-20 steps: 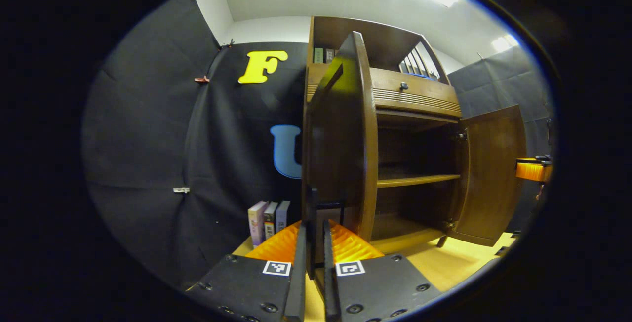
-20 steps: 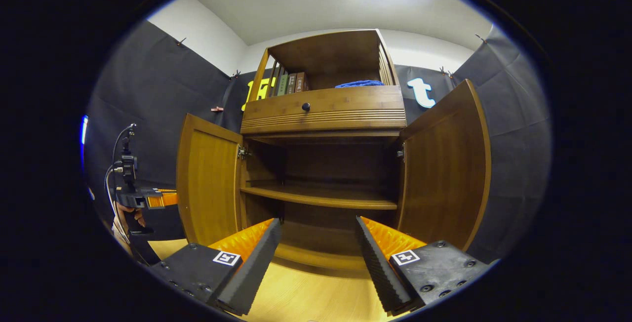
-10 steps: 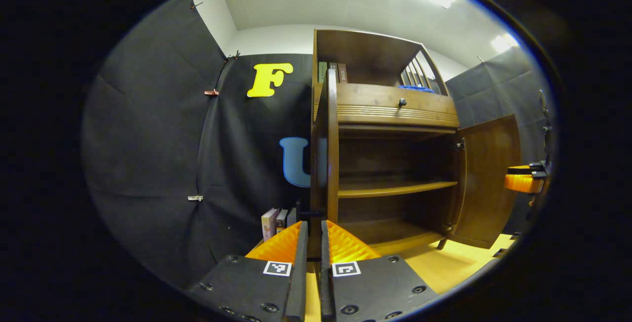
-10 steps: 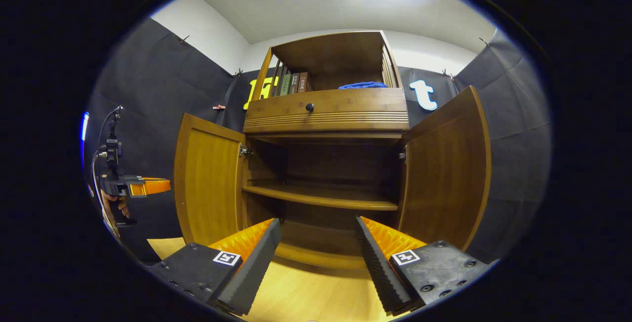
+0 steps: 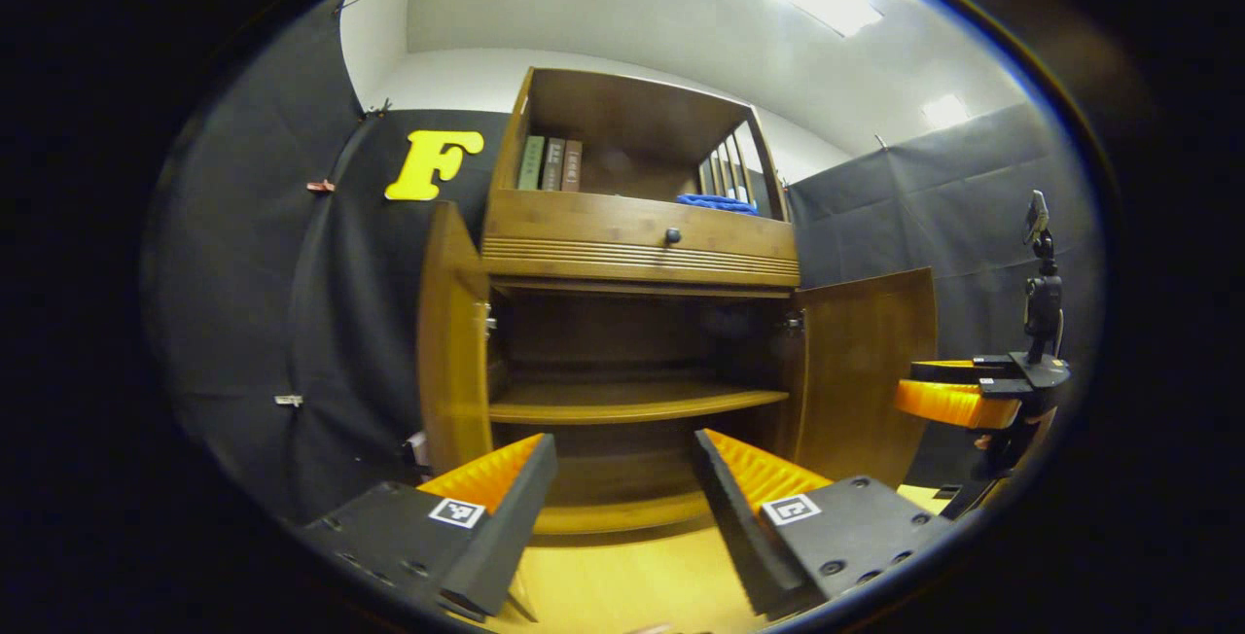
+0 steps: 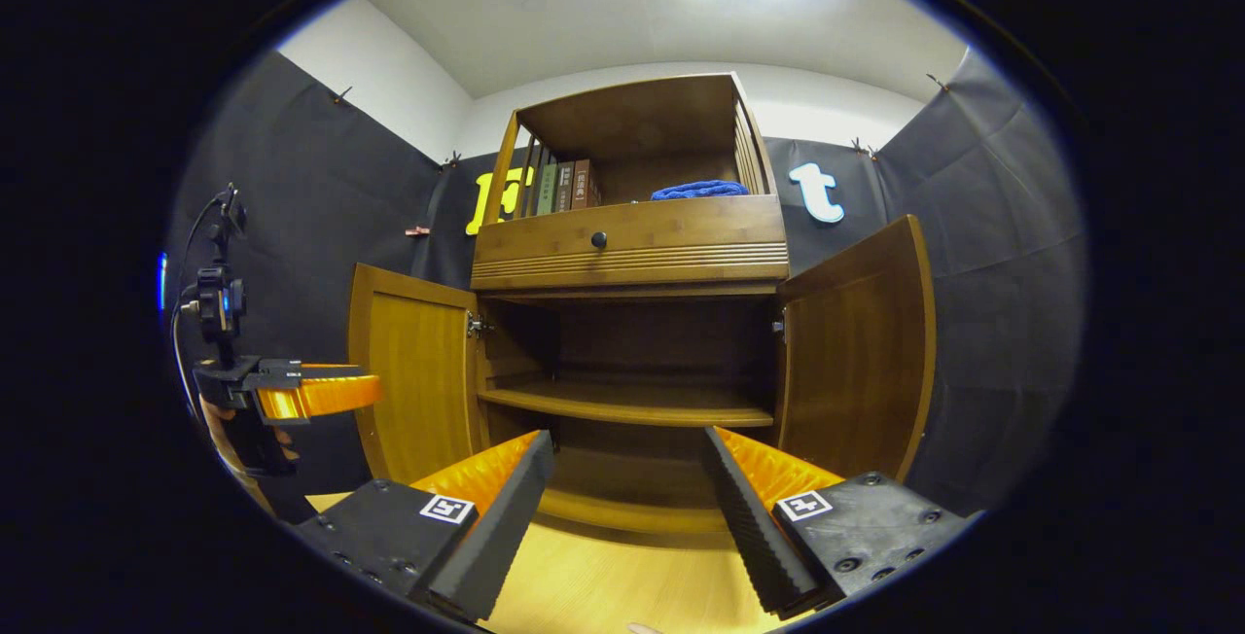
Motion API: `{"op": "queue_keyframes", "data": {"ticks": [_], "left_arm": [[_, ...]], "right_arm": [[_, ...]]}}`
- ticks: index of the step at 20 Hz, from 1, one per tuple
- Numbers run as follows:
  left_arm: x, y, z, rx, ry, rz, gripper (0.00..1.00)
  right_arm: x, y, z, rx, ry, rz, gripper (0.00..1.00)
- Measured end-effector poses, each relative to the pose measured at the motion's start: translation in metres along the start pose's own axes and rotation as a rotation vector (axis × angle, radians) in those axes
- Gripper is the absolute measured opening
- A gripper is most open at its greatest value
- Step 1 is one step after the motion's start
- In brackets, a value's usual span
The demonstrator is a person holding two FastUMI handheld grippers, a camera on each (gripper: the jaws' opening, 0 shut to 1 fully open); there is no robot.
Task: Open the right door of the double-door shoe cabinet with the right hand, and open the left door with the left hand.
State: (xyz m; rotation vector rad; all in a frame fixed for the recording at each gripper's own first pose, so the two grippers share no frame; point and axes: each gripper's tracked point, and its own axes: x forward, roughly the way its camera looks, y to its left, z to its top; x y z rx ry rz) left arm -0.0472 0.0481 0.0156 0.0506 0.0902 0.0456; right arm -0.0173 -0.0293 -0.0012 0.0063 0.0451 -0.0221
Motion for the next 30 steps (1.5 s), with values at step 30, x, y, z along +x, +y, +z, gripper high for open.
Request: {"op": "queue_keyframes", "data": {"ticks": [30], "left_arm": [[0.029, -0.046, 0.002, 0.038, -0.020, -0.006, 0.96]], "right_arm": [[-0.013, -0.001, 0.005, -0.016, 0.030, 0.009, 0.95]]}}
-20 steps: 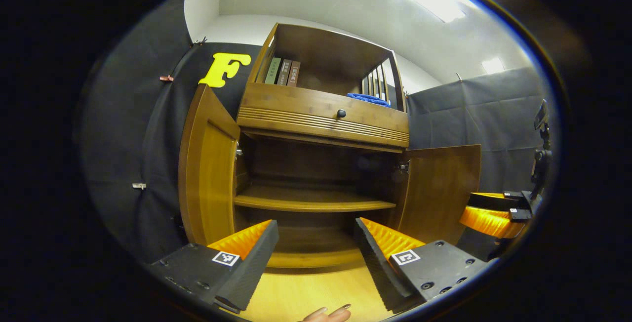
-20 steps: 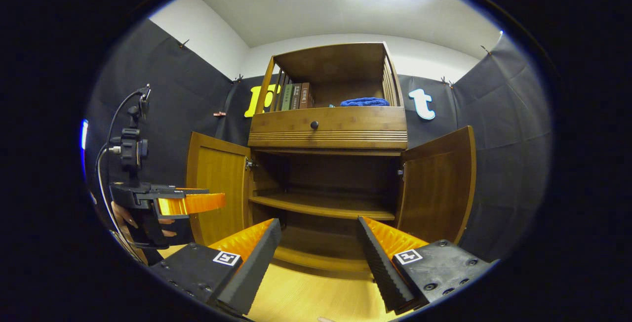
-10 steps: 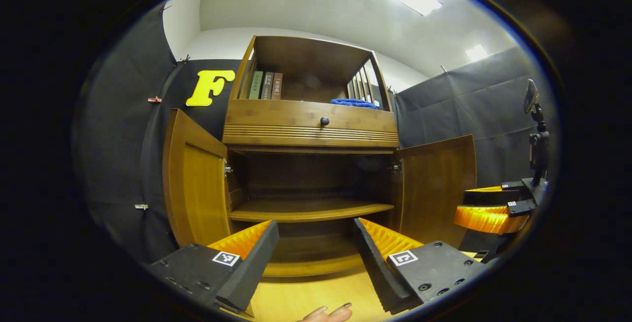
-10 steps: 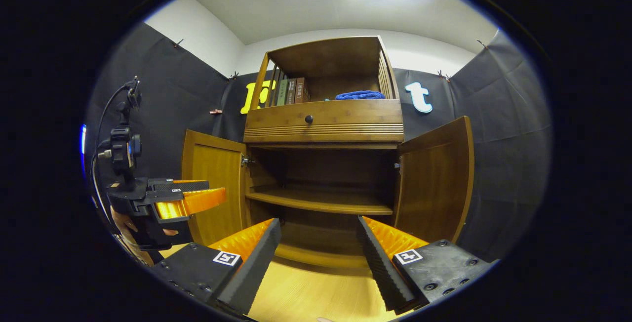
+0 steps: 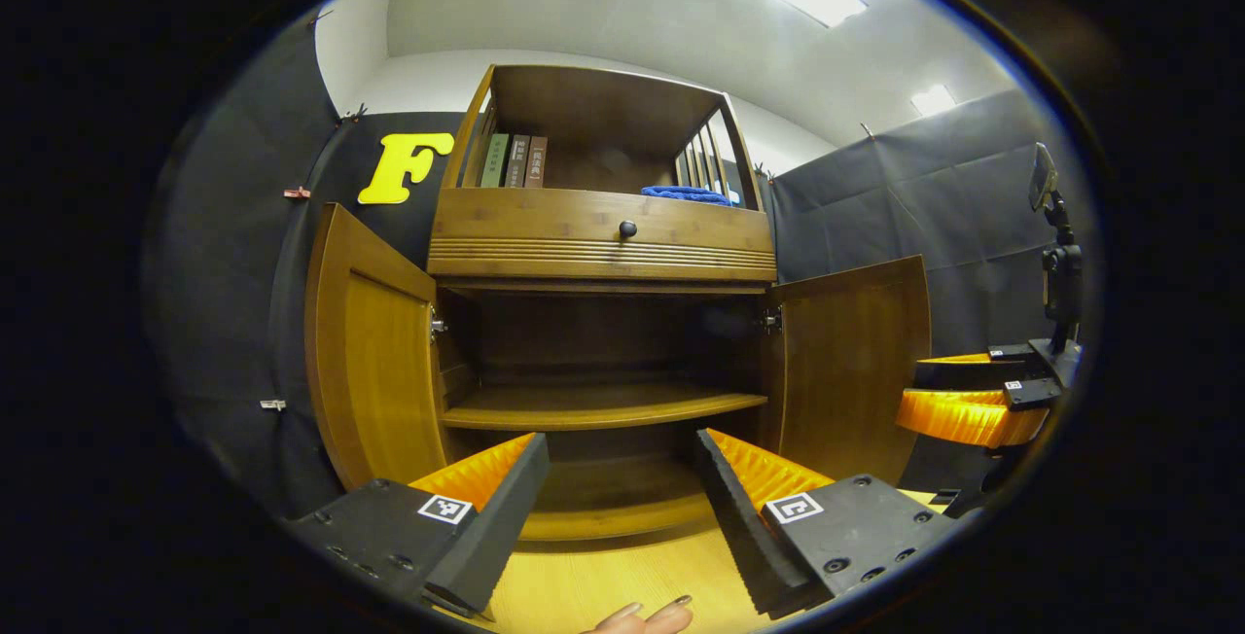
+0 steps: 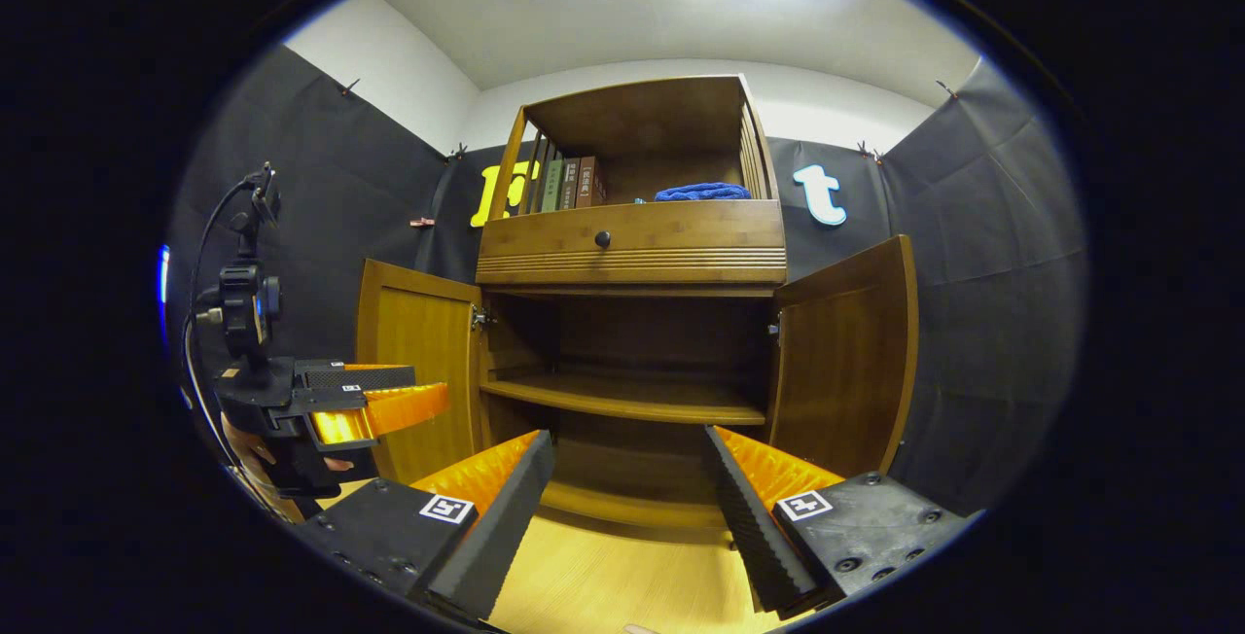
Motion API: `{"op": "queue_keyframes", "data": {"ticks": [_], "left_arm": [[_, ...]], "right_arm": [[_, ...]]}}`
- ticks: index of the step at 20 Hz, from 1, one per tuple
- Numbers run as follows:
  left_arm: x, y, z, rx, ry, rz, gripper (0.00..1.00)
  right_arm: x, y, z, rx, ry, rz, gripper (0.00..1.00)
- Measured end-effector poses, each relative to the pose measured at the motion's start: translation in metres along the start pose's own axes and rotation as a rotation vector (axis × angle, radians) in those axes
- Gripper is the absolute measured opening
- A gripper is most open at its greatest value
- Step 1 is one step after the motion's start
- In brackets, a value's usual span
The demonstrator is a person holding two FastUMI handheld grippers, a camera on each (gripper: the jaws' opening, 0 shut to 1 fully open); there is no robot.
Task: Open the right door of the double-door shoe cabinet with the right hand, and open the left door with the left hand.
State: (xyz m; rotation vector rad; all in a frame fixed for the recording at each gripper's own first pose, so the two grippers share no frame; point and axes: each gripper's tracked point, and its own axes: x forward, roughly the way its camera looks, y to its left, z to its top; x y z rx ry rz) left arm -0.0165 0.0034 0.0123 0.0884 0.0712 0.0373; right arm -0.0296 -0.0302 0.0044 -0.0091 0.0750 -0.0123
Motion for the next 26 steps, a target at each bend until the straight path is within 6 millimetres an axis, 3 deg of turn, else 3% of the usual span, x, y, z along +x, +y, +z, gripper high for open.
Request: {"op": "queue_keyframes", "data": {"ticks": [13, 26], "left_arm": [[-0.004, 0.014, -0.002, -0.016, 0.004, 0.018, 0.94], [-0.008, 0.005, 0.002, -0.006, -0.012, -0.012, 0.94]], "right_arm": [[0.003, 0.012, -0.001, -0.012, 0.002, 0.015, 0.97], [-0.004, 0.009, 0.004, -0.012, -0.013, 0.004, 0.97]]}}
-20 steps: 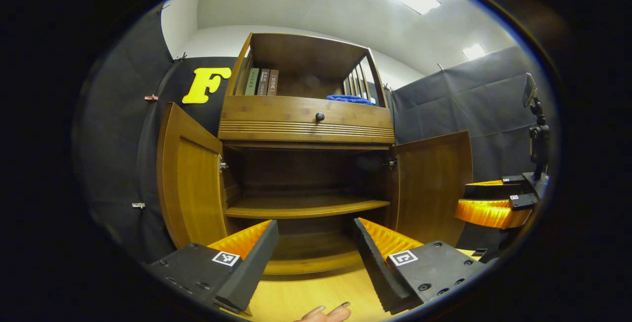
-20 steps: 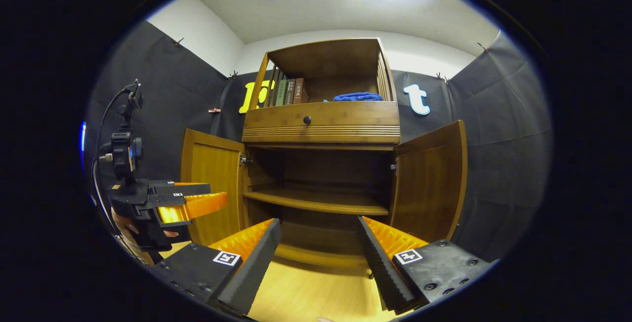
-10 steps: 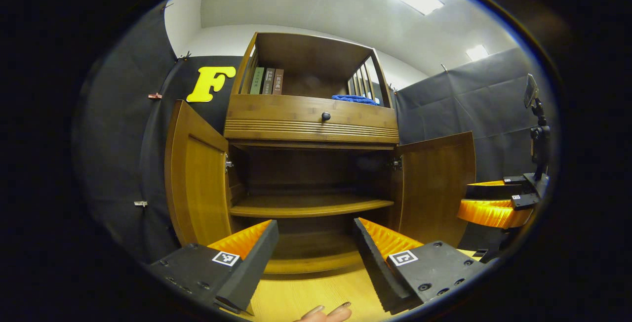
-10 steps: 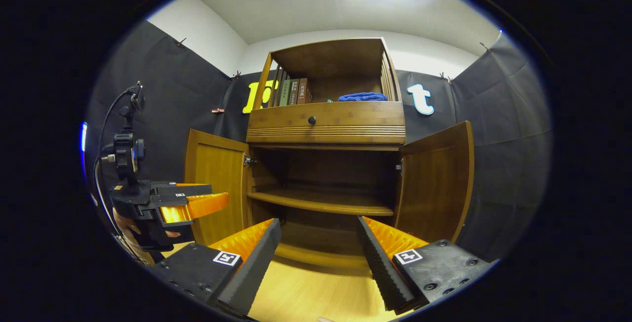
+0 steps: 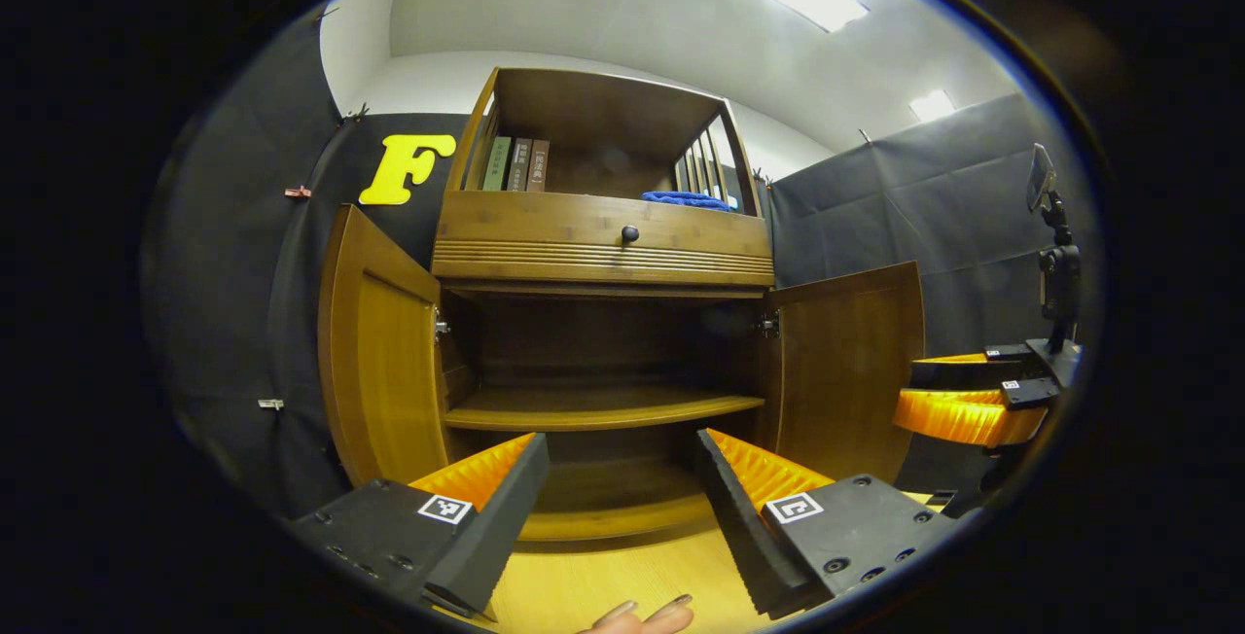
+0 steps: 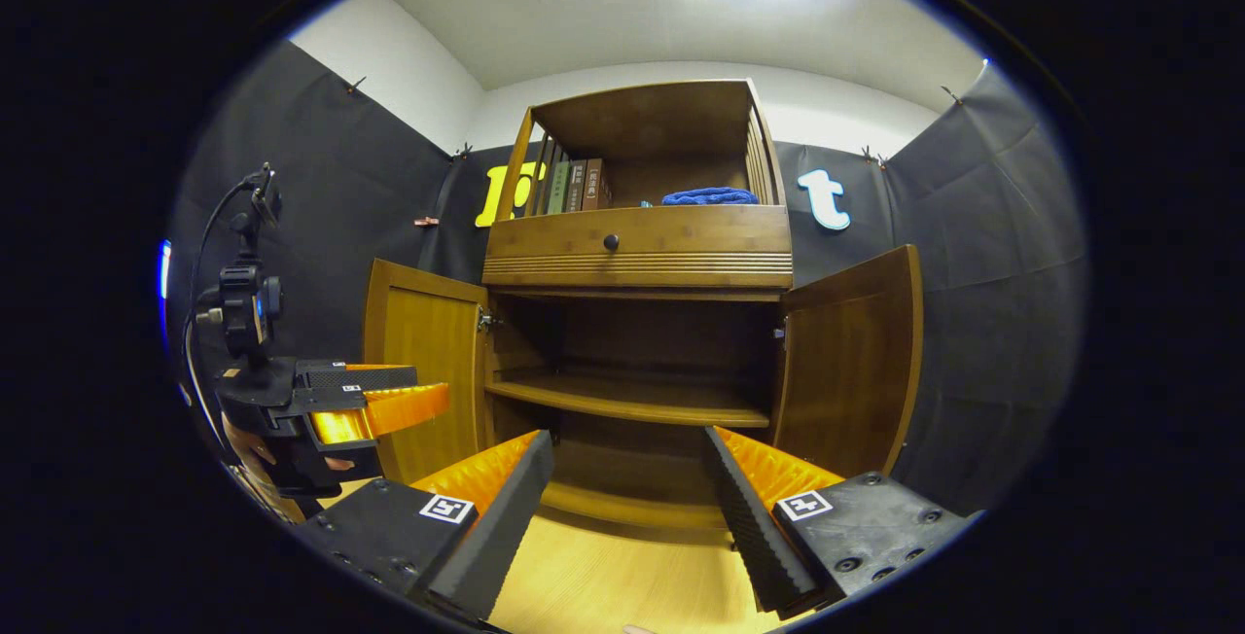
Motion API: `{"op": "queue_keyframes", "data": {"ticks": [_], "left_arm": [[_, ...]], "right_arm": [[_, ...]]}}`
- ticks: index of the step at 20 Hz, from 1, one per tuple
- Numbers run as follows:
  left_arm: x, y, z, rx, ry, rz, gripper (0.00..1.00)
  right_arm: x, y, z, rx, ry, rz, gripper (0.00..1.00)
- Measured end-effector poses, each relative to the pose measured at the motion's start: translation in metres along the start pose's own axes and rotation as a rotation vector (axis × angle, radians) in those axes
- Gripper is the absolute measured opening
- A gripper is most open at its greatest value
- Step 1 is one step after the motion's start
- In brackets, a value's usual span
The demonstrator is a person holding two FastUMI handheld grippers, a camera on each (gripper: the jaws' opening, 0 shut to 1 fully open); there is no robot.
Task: Open the right door of the double-door shoe cabinet with the right hand, and open the left door with the left hand.
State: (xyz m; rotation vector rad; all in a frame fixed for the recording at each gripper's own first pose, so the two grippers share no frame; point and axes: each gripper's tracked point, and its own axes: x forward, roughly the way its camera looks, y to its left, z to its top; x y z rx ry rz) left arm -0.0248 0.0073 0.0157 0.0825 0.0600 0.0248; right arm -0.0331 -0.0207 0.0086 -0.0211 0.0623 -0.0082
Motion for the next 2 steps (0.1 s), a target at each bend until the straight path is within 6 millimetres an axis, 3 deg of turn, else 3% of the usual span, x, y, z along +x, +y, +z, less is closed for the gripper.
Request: {"op": "queue_keyframes", "data": {"ticks": [2], "left_arm": [[-0.0004, -0.0012, 0.0000, 0.000, -0.001, -0.004, 0.94]], "right_arm": [[-0.0003, 0.0000, 0.0004, 0.002, -0.001, 0.000, 0.97]]}}
